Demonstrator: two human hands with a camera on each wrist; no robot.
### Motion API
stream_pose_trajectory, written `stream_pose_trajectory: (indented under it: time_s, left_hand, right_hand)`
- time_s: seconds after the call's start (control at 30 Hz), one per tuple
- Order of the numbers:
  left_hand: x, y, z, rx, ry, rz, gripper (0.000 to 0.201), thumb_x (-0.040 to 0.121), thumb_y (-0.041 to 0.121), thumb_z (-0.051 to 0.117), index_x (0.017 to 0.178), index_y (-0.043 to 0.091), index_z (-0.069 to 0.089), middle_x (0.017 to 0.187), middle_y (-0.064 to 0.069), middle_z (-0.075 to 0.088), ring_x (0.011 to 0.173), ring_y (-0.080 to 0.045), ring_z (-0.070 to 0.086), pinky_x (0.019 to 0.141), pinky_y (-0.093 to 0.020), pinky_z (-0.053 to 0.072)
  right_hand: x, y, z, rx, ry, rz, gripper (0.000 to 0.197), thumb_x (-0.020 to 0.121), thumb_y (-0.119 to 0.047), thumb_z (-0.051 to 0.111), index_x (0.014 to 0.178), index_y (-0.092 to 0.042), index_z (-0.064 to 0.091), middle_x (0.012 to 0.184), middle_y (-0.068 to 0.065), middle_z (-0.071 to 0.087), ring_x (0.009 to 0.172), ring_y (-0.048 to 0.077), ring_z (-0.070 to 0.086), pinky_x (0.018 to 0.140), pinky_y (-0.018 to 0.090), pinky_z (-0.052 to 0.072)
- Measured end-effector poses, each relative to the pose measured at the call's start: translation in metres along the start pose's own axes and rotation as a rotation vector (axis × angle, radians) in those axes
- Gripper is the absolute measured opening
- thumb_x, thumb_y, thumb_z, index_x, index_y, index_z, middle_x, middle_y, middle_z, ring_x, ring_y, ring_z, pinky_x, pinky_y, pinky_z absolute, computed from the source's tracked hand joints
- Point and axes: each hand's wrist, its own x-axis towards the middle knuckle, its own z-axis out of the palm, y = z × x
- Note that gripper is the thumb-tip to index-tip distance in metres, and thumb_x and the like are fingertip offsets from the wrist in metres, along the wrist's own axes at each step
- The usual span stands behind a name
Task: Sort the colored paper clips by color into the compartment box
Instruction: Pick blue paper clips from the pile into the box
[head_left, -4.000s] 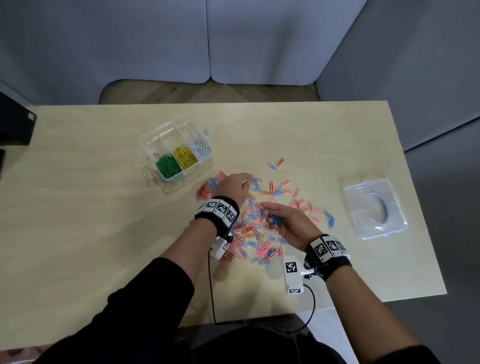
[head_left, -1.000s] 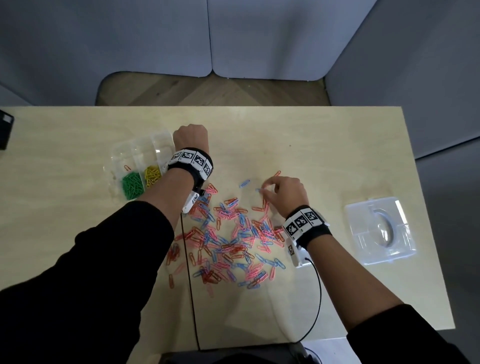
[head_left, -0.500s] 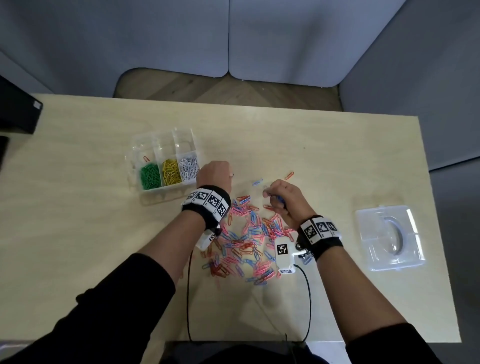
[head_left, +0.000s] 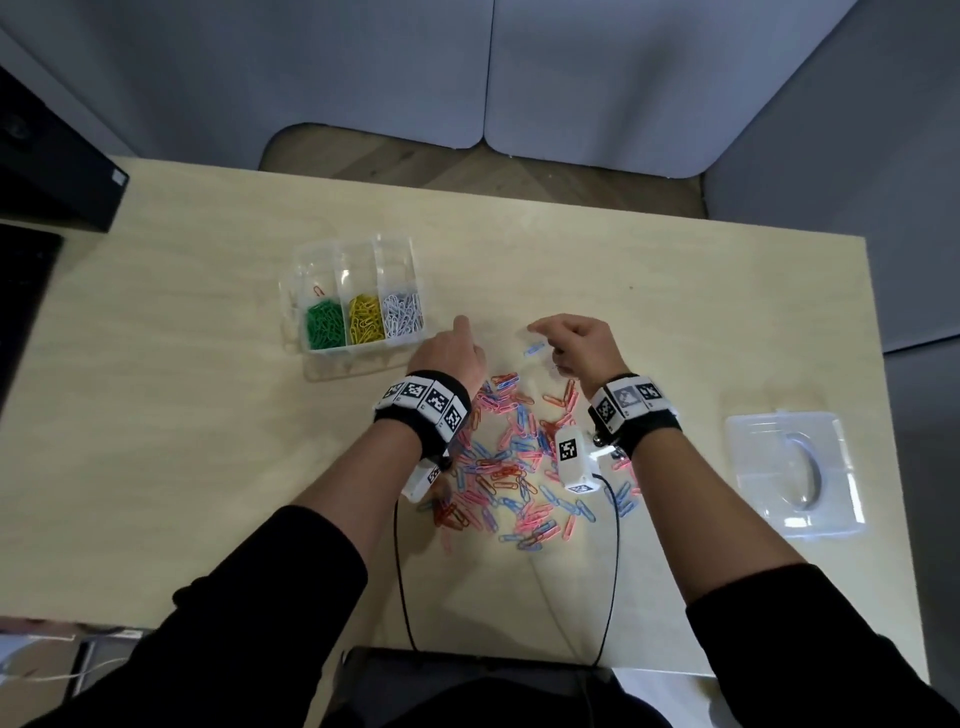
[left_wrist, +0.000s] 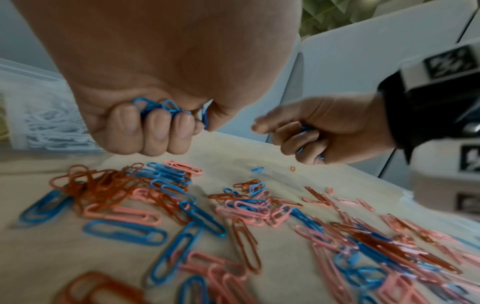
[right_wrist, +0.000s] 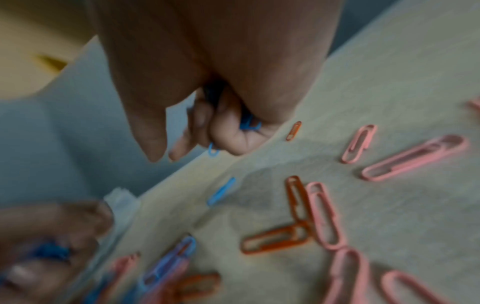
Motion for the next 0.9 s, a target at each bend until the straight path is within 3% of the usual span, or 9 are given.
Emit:
stream_pose_trajectory:
  time_s: [0.1,0.2,0.27,0.37,0.47,0.57,0.63,0.77,0.9]
  left_hand:
    - [-0.017,-0.002,-0.001,-0.069,-0.029,-0.001,0.026,0.104,0.027,0.031,0.1,0.007,0.047,0.07,-0.008,0.055,0.067,-0.032,0.055,0.059,-0.036,0.038]
    - [-0.028,-0.008,0.009,-0.22,-0.076,-0.014,0.027,0.104,0.023,0.034,0.105,0.002,0.051,0.088,-0.02,0.063,0.083,-0.037,0.06,0.071,-0.041,0.045]
    - [-0.041,-0.01,0.015,-0.339,-0.128,-0.003,0.024,0.103,0.014,0.035,0.116,0.004,0.053,0.103,-0.019,0.066,0.094,-0.033,0.062,0.08,-0.036,0.046]
    - [-0.063,-0.002,0.022,-0.43,-0.189,0.074,0.034,0.097,0.011,0.035,0.109,0.015,0.066,0.094,-0.006,0.07,0.076,-0.026,0.063,0.073,-0.032,0.049]
    - [-0.081,0.017,0.031,-0.411,-0.207,0.161,0.03,0.092,0.022,0.043,0.082,0.023,0.071,0.076,0.001,0.069,0.066,-0.021,0.061,0.064,-0.031,0.045]
    - [-0.103,0.042,0.037,-0.312,-0.287,0.331,0.011,0.088,0.031,0.061,0.086,0.028,0.072,0.06,0.008,0.058,0.052,-0.01,0.05,0.056,-0.023,0.039]
    - [-0.111,0.053,0.047,-0.197,-0.324,0.43,0.015,0.081,0.036,0.071,0.091,0.026,0.073,0.071,0.008,0.065,0.065,-0.011,0.059,0.064,-0.022,0.042]
    - [-0.12,0.069,0.063,-0.062,-0.356,0.531,0.031,0.084,0.039,0.072,0.113,0.027,0.072,0.116,0.007,0.07,0.095,-0.015,0.066,0.083,-0.02,0.045]
    - [-0.125,0.072,0.075,-0.043,-0.36,0.557,0.028,0.089,0.039,0.068,0.116,0.03,0.072,0.119,0.012,0.069,0.096,-0.008,0.066,0.087,-0.014,0.041]
  right_hand:
    - [0.01,0.009,0.0,-0.394,0.048,-0.206,0.014,0.076,-0.027,0.083,0.085,-0.018,0.078,0.042,-0.013,0.036,0.041,0.005,0.032,0.058,0.019,0.029]
    - [0.017,0.021,-0.005,-0.682,0.032,-0.244,0.015,0.074,-0.032,0.084,0.081,-0.021,0.075,0.046,-0.013,0.047,0.044,0.004,0.042,0.063,0.023,0.032]
    - [0.016,0.024,-0.009,-0.802,0.003,-0.238,0.017,0.079,-0.032,0.081,0.077,-0.017,0.073,0.056,-0.005,0.055,0.052,0.009,0.047,0.059,0.021,0.037]
    - [0.007,0.025,-0.015,-0.848,-0.06,-0.25,0.018,0.085,-0.026,0.075,0.078,-0.01,0.071,0.062,0.001,0.061,0.059,0.015,0.053,0.061,0.025,0.044]
    - [-0.015,0.023,-0.03,-0.467,-0.093,-0.123,0.018,0.092,-0.023,0.067,0.077,-0.014,0.063,0.063,-0.001,0.061,0.049,0.011,0.048,0.051,0.022,0.039]
    - [-0.055,0.02,-0.056,0.323,-0.21,0.195,0.02,0.098,-0.012,0.047,0.079,-0.014,0.052,0.065,0.002,0.053,0.039,0.007,0.029,0.037,0.018,0.019]
    - [-0.084,0.026,-0.075,0.662,-0.279,0.323,0.016,0.092,-0.014,0.042,0.077,-0.014,0.046,0.064,0.0,0.047,0.038,0.005,0.028,0.033,0.015,0.016]
    - [-0.124,0.049,-0.111,0.8,-0.216,0.367,0.014,0.082,-0.017,0.039,0.071,-0.014,0.047,0.066,0.001,0.045,0.038,0.006,0.029,0.031,0.015,0.017]
    - [-0.153,0.077,-0.123,0.59,0.017,0.447,0.021,0.089,-0.029,0.057,0.072,-0.017,0.051,0.053,-0.007,0.029,0.037,0.007,0.022,0.033,0.018,0.011]
